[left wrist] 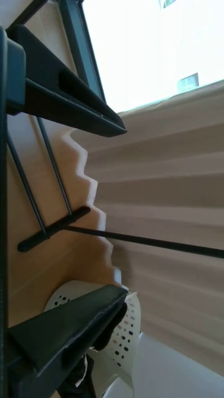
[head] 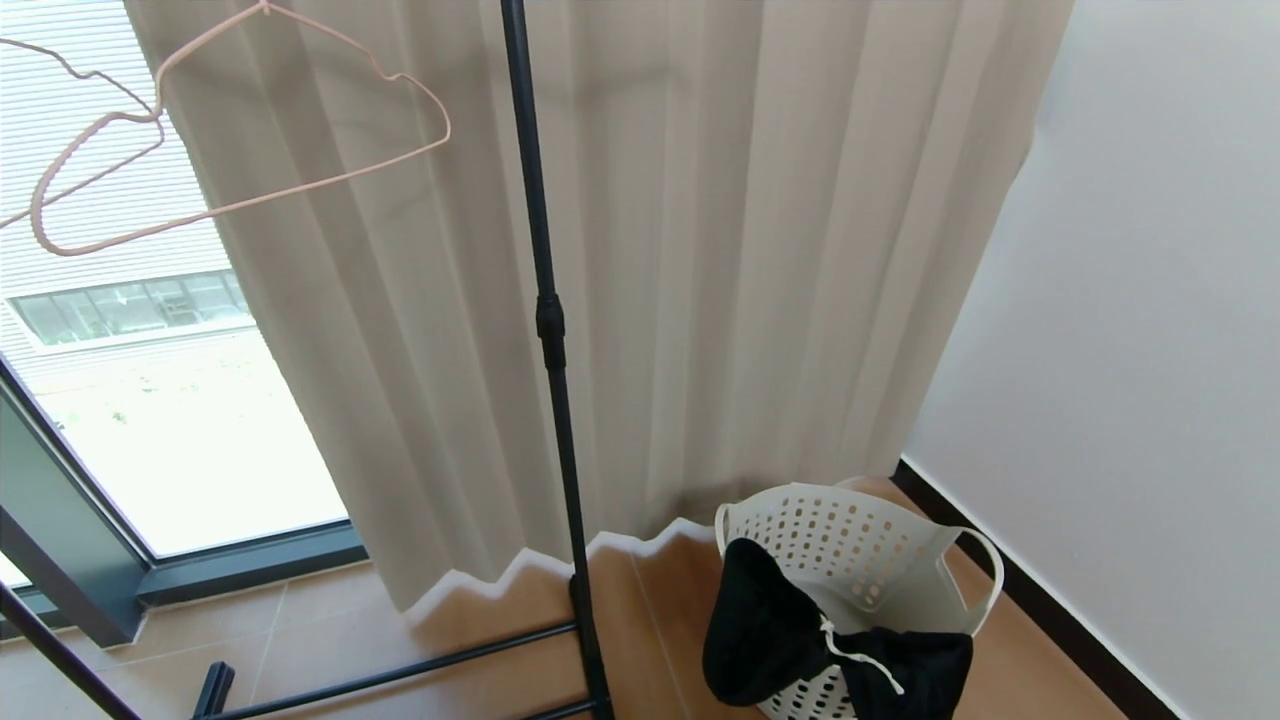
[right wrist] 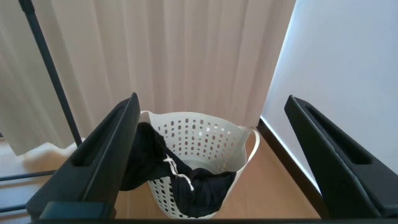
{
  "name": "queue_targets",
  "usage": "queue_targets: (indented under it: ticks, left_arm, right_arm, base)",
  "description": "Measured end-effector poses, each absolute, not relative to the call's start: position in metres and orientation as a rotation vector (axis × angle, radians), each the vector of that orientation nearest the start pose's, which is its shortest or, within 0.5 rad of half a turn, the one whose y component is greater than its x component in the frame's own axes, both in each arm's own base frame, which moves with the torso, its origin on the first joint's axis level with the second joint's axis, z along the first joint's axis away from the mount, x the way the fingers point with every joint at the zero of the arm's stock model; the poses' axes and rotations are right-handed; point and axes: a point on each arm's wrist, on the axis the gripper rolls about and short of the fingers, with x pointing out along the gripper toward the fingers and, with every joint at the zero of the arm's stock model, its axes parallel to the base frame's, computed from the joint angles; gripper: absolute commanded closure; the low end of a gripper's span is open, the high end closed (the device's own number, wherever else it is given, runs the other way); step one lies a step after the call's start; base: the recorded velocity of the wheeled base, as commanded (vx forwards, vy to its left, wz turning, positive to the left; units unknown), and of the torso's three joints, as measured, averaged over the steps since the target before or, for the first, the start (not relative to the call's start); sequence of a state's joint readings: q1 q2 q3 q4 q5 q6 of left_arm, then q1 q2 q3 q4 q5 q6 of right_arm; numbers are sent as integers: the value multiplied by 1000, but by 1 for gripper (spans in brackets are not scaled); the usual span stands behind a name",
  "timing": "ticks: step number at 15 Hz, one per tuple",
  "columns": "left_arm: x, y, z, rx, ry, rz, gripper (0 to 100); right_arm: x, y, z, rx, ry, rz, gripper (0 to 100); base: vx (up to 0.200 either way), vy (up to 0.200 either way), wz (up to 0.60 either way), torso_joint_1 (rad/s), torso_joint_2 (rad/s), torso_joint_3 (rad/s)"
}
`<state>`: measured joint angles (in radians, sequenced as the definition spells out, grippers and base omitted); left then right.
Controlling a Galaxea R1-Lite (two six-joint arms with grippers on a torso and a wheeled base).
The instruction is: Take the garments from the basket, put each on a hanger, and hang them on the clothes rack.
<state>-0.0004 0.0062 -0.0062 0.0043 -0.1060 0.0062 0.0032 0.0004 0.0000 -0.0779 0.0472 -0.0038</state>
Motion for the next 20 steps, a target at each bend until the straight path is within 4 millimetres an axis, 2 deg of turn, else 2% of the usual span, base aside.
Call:
queue_targets:
  ticks: [14,20]
  left_arm:
    - [-23,-2,77,6,5,-106,0]
    - [-23,-2,77,4,6,-106,0]
  right_arm:
    - [-23,1,83,-5,-78,49,0]
    - [-23,1,83,-4,-78,49,0]
  base:
    - [0,0,0,-2,33,17]
    - [0,0,0,2,22,-165]
